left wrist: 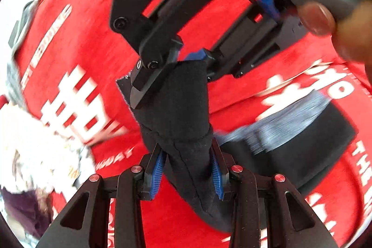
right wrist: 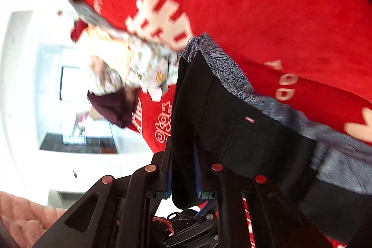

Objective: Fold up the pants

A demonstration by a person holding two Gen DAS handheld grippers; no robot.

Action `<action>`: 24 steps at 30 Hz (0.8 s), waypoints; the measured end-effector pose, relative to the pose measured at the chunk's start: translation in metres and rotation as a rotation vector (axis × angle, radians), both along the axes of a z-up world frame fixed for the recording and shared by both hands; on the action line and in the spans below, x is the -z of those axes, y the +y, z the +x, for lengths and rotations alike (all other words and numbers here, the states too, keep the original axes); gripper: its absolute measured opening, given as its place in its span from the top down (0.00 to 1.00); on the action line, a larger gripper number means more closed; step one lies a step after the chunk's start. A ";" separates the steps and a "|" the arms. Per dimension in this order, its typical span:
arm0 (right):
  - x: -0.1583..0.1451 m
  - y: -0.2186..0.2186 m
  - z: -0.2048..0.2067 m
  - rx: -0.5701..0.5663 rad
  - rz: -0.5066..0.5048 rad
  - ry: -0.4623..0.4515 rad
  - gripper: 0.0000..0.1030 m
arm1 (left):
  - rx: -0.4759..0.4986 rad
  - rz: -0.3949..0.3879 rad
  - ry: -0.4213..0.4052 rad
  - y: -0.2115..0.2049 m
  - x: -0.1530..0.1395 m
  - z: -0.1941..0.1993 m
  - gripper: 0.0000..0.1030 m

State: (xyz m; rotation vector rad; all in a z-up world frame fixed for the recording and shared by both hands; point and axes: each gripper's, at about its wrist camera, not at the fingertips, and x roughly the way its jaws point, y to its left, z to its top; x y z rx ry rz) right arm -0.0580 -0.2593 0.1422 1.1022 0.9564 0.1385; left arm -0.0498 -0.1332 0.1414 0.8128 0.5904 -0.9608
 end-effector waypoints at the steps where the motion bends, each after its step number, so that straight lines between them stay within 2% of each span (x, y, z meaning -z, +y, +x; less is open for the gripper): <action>1: -0.003 -0.009 -0.022 0.032 -0.011 -0.004 0.84 | 0.024 -0.006 0.003 -0.007 -0.002 -0.012 0.64; 5: -0.001 -0.045 -0.102 0.147 -0.022 0.012 0.84 | 0.135 -0.003 0.018 -0.041 0.002 -0.069 0.64; 8: 0.020 -0.072 -0.167 0.262 0.010 0.034 0.84 | 0.212 0.020 0.040 -0.063 0.013 -0.112 0.64; 11: 0.045 -0.089 -0.212 0.344 0.035 0.064 0.84 | 0.294 0.060 0.034 -0.080 0.039 -0.153 0.64; 13: 0.073 -0.095 -0.242 0.398 0.064 0.112 0.84 | 0.349 0.107 0.018 -0.087 0.065 -0.179 0.64; 18: 0.140 -0.095 -0.274 0.470 0.139 0.199 0.84 | 0.417 0.215 -0.026 -0.091 0.114 -0.212 0.63; 21: 0.158 -0.095 -0.283 0.500 0.176 0.203 0.84 | 0.435 0.226 -0.077 -0.087 0.122 -0.219 0.60; 23: 0.162 -0.094 -0.284 0.512 0.180 0.204 0.81 | 0.468 0.238 -0.063 -0.086 0.120 -0.219 0.59; 24: 0.160 -0.094 -0.283 0.511 0.164 0.207 0.81 | 0.481 0.243 -0.053 -0.083 0.117 -0.217 0.54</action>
